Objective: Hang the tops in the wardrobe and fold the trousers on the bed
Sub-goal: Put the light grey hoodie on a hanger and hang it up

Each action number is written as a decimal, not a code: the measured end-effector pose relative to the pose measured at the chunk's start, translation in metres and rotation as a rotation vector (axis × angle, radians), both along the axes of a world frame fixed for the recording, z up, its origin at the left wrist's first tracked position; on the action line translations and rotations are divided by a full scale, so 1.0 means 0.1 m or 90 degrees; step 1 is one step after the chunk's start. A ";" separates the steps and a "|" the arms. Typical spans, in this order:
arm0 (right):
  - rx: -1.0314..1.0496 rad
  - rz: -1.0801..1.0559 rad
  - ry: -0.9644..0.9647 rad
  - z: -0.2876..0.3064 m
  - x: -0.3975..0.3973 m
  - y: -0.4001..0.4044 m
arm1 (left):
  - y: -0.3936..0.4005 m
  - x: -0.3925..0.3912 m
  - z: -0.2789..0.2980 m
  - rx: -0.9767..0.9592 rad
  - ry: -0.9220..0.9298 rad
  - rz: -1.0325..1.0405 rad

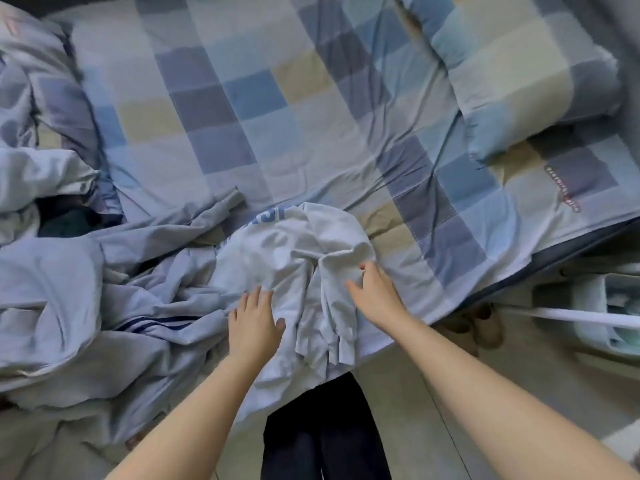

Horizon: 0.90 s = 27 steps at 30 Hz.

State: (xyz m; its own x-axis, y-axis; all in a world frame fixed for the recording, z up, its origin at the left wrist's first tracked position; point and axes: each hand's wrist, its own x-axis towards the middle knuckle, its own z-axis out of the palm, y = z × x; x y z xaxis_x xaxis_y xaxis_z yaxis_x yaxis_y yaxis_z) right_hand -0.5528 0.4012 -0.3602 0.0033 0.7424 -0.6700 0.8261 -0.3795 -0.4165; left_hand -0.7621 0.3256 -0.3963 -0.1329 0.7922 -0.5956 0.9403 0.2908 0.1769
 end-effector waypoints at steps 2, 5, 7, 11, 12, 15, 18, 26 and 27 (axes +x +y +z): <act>0.003 0.004 -0.023 -0.43 -0.07 0.25 | 0.12 -0.03 -0.35 -0.020 0.001 0.064; 0.026 0.015 -0.085 -0.89 -0.12 0.59 | 0.33 -0.06 -0.72 -0.027 -0.003 0.141; 0.045 0.035 -0.117 -1.19 -0.17 0.81 | 0.53 -0.11 -0.94 -0.009 -0.018 0.204; 0.005 0.118 -0.134 -1.59 -0.26 1.13 | 0.99 -0.27 -1.21 0.049 -0.044 0.265; 0.004 0.139 -0.133 -1.65 -0.27 1.17 | 1.11 -0.33 -1.27 0.058 -0.041 0.261; 0.093 0.148 -0.071 -1.59 -0.33 1.09 | 1.33 -0.44 -1.35 0.069 -0.016 0.222; 0.332 0.295 -0.018 -1.39 -0.41 0.63 | 1.40 -0.49 -1.38 0.064 0.005 0.183; 0.529 0.735 0.048 -1.43 0.48 -0.19 | 1.51 -0.57 -1.51 0.075 0.034 0.084; 0.490 0.763 0.024 -1.50 0.61 -0.16 | 1.50 -0.60 -1.51 0.048 0.067 0.020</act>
State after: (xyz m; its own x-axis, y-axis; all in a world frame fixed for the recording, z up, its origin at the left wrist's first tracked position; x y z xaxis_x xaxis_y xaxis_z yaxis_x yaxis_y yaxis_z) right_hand -0.4916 0.3852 -0.5099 -0.8854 0.4561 -0.0902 0.4642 0.8570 -0.2238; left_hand -0.8226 0.4752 -0.5477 -0.2176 0.8289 -0.5154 0.9453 0.3105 0.1001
